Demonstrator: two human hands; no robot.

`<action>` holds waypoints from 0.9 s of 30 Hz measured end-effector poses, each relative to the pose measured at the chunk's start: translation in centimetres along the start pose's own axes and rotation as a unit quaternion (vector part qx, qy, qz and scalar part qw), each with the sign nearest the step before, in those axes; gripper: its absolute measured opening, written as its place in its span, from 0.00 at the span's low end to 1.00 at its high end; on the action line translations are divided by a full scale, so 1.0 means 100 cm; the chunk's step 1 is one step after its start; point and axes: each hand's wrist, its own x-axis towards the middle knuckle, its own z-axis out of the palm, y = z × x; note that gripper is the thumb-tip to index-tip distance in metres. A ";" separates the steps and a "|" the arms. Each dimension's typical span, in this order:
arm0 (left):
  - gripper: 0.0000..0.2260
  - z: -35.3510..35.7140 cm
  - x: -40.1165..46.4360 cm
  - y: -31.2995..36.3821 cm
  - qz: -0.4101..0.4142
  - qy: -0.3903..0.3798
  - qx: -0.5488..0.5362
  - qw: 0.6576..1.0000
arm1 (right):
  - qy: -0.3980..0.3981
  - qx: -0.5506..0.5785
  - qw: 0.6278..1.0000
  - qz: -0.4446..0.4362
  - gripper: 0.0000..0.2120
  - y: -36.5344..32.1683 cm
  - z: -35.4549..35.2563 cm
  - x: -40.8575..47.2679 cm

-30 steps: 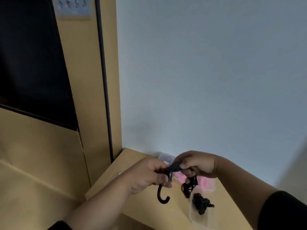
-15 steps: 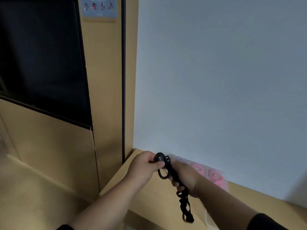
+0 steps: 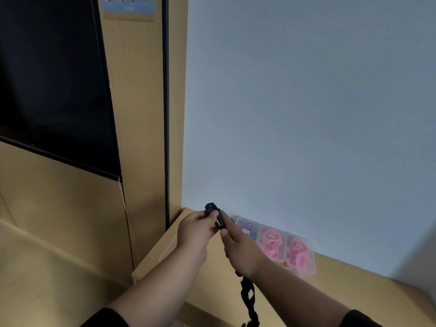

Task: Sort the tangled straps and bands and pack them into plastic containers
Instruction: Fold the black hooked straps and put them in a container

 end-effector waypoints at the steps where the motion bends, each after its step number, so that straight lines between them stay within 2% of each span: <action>1: 0.02 0.003 0.000 0.003 -0.011 0.002 -0.028 1.000 | 0.013 0.007 1.000 -0.009 0.23 0.003 0.002 -0.001; 4: 0.02 0.005 0.005 0.011 -0.015 -0.009 -0.041 0.999 | 0.054 0.063 0.996 -0.013 0.23 0.013 -0.001 -0.004; 6: 0.03 0.004 0.009 0.014 -0.022 -0.021 -0.045 0.999 | 0.049 0.094 0.994 -0.014 0.20 0.020 -0.006 -0.004; 10: 0.04 0.006 0.007 0.021 -0.043 -0.103 -0.031 0.993 | 0.035 0.164 0.985 -0.026 0.13 0.021 -0.015 -0.009; 14: 0.03 -0.001 0.006 0.022 -0.057 -0.139 0.002 0.989 | 0.022 0.177 0.983 -0.036 0.22 0.020 -0.021 -0.017; 16: 0.04 -0.004 0.006 0.022 -0.055 -0.152 0.018 0.987 | 0.005 0.179 0.983 -0.028 0.22 0.022 -0.021 -0.020; 19: 0.06 -0.008 0.003 0.021 -0.048 -0.176 0.065 0.981 | -0.025 0.161 0.986 -0.026 0.13 0.031 -0.022 -0.022; 23: 0.07 -0.013 -0.007 0.027 -0.099 -0.229 0.061 0.966 | -0.075 0.105 0.991 -0.030 0.17 0.038 -0.031 -0.025; 27: 0.07 -0.016 -0.018 0.030 -0.162 -0.293 0.074 0.939 | -0.168 0.080 0.982 -0.012 0.19 0.033 -0.045 -0.023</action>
